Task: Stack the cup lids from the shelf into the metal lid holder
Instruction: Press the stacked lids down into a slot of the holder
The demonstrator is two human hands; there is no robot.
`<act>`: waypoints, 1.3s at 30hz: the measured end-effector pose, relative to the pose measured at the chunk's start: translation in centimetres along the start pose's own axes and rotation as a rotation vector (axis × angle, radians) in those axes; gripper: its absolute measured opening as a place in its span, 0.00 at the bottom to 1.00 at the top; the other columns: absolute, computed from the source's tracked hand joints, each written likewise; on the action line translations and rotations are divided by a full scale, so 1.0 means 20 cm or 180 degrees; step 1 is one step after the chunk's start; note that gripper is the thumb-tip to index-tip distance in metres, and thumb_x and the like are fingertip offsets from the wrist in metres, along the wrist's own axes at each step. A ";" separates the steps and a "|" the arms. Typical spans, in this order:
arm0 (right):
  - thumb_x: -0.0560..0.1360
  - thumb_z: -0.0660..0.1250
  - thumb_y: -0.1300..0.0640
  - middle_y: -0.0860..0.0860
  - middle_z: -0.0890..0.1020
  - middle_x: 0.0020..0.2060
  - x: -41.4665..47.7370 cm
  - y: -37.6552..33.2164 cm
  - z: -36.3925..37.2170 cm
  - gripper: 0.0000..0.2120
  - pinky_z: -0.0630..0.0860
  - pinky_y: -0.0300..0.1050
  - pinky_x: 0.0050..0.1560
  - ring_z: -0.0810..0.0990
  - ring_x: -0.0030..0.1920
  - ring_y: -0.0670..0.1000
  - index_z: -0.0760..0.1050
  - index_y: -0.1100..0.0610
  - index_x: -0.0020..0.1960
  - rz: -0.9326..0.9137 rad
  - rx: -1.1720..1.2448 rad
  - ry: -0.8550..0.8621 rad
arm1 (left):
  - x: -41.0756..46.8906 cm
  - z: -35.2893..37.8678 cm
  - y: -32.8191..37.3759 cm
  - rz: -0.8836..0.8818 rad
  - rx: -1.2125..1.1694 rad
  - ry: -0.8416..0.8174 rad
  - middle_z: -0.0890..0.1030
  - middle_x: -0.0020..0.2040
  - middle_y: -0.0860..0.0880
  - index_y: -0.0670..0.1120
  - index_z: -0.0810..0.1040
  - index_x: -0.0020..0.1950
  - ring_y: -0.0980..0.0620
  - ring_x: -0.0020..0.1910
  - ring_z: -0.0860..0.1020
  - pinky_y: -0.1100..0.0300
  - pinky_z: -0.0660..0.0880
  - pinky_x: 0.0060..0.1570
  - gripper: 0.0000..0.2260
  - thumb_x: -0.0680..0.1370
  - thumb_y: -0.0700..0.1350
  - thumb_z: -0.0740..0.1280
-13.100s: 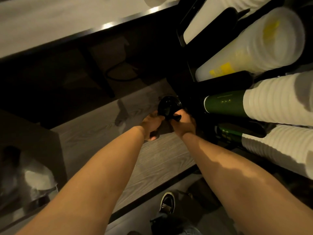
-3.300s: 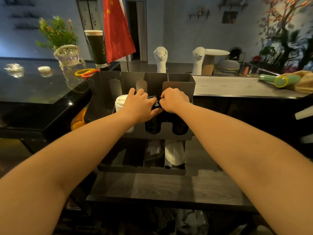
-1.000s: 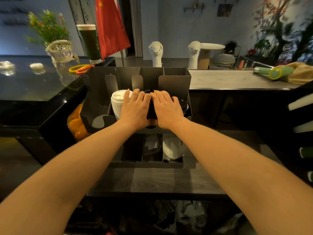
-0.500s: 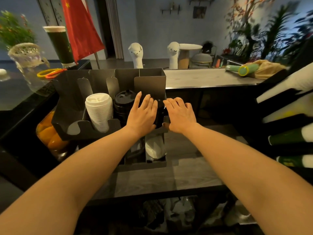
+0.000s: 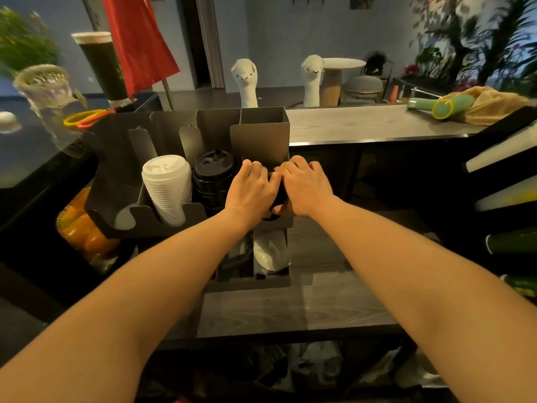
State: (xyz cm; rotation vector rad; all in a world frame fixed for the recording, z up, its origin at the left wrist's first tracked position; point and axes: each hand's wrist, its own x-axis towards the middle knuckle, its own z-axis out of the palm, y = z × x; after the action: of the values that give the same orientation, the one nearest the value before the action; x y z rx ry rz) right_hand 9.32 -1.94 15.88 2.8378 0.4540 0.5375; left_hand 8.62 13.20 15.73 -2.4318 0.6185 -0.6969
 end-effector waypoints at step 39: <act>0.78 0.63 0.53 0.54 0.61 0.77 0.09 -0.92 -0.36 0.30 0.79 0.57 0.50 0.78 0.59 0.62 0.58 0.56 0.77 -0.0441 0.1285 0.0124 | -0.73 0.27 -0.50 -0.2175 -0.2735 -0.1393 0.80 0.54 0.44 0.48 0.61 0.74 0.43 0.48 0.82 0.47 0.80 0.47 0.27 0.79 0.53 0.67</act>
State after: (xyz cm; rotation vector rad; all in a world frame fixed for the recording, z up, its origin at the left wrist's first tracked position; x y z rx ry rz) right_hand 3.29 16.91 18.13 3.1426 0.8458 0.5254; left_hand 3.40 30.65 12.82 -3.4981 -0.1787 -0.0758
